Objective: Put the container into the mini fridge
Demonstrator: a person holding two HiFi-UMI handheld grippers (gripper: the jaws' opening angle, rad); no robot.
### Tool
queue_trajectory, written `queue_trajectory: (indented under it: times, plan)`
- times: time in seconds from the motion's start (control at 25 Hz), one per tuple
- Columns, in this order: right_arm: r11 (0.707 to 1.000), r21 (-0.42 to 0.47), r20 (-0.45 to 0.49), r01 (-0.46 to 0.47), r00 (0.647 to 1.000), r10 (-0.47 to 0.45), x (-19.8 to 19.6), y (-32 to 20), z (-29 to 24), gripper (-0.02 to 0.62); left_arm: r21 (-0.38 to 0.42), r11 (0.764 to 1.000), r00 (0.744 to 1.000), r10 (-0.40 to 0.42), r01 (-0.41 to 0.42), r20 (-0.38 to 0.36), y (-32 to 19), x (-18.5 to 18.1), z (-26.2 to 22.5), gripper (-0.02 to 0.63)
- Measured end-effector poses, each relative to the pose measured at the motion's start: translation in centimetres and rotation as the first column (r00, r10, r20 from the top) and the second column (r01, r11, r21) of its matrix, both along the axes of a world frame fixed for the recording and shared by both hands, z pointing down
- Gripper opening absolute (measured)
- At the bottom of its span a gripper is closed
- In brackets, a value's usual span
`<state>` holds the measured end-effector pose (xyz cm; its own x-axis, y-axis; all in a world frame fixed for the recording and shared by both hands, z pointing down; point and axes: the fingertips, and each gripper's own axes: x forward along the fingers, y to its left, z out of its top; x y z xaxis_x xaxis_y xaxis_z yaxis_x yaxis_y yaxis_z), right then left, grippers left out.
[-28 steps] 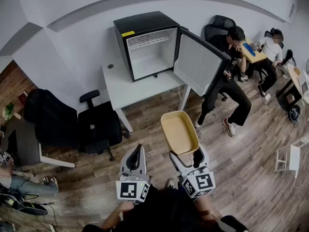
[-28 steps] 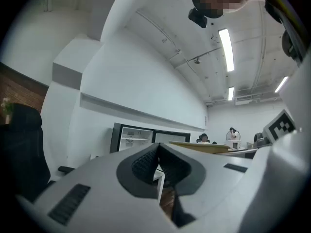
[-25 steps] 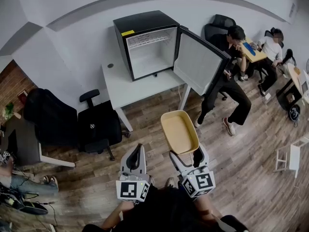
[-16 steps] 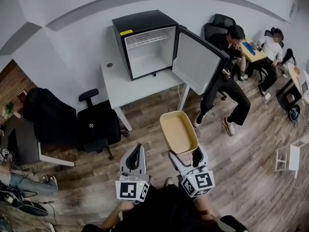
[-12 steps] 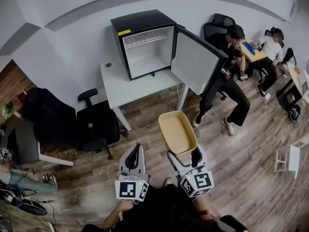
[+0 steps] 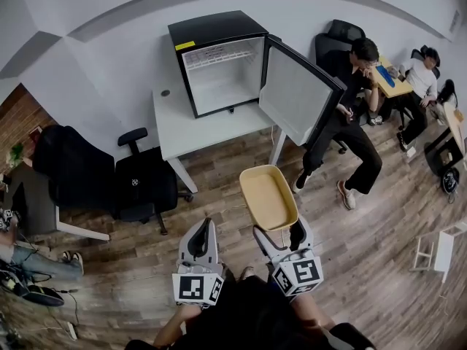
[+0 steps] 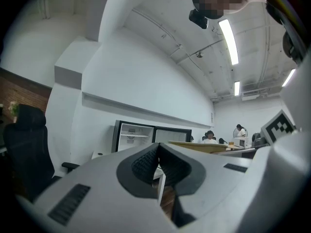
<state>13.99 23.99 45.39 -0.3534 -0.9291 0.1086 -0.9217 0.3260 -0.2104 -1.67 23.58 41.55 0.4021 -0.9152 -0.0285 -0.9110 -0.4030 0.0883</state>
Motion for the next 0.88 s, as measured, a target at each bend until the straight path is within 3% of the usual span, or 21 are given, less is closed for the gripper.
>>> queue_trajectory:
  times: [0.36, 0.88]
  plan:
    - [1.000, -0.019, 0.012, 0.015, 1.000, -0.015, 0.2, -6.6, 1.1, 0.463, -0.030, 0.999, 1.000, -0.023, 0.023, 0.001, -6.3, -0.1, 1.7, 0.009]
    - [0.999, 0.014, -0.031, -0.040, 0.999, 0.040, -3.7, -26.2, -0.1, 0.463, 0.014, 0.997, 0.997, 0.071, -0.071, -0.030, -25.8, -3.2, 0.3, 0.009]
